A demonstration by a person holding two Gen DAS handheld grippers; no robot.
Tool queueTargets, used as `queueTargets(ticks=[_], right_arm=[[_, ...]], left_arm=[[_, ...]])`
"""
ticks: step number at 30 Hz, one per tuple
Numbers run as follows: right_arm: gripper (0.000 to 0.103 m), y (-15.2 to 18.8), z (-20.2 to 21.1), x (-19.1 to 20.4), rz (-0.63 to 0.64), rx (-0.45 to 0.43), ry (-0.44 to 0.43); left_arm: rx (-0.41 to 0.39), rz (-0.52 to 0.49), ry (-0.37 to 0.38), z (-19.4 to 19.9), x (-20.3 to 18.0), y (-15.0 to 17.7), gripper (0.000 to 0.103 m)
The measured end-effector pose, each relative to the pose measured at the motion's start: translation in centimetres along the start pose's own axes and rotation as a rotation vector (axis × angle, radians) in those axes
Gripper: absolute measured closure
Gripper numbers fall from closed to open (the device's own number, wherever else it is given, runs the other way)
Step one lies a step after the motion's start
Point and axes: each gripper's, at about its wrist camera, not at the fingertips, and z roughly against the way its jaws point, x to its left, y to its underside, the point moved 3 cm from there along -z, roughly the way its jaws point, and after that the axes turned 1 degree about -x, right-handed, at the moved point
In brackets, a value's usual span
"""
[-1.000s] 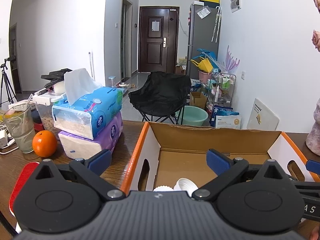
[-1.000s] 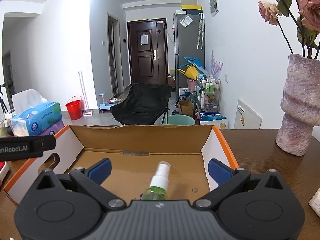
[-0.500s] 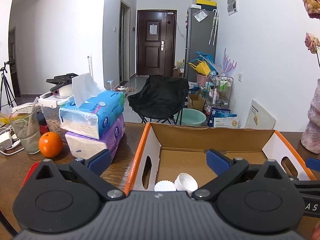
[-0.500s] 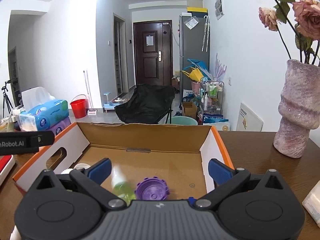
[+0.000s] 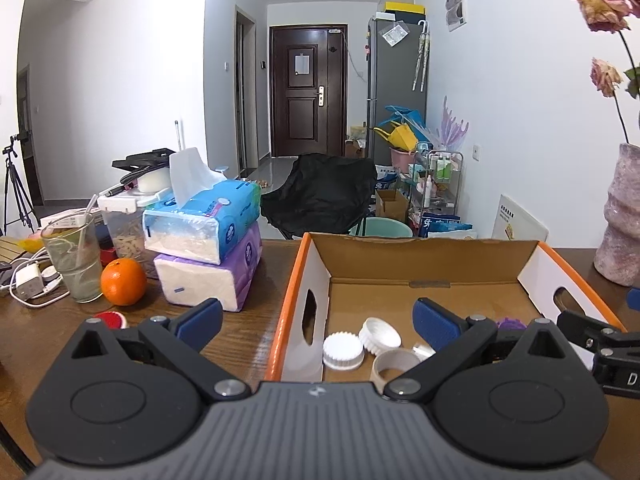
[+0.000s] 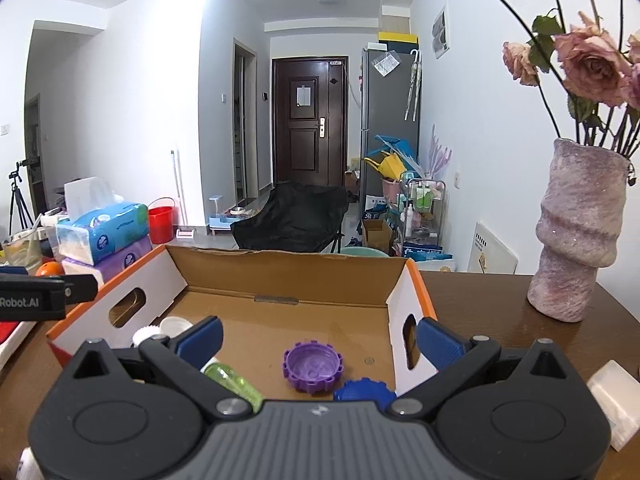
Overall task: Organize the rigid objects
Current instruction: 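Withdraw both open tools from the box back toward the table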
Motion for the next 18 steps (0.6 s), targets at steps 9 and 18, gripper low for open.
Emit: queueTargets(ticks=[9,18], right_arm=[[0.0,1.9,3.8,-0.4,-0.004,0.003,0.007],[0.0,3.6,7.3,-0.4,-0.009,0.013,0.017]], left_arm=[[0.003,0.006,-0.006,3.2,1.2,1.7,0.0],[0.017,0.012,-0.018,6.3,2.3,3.6,0.0]])
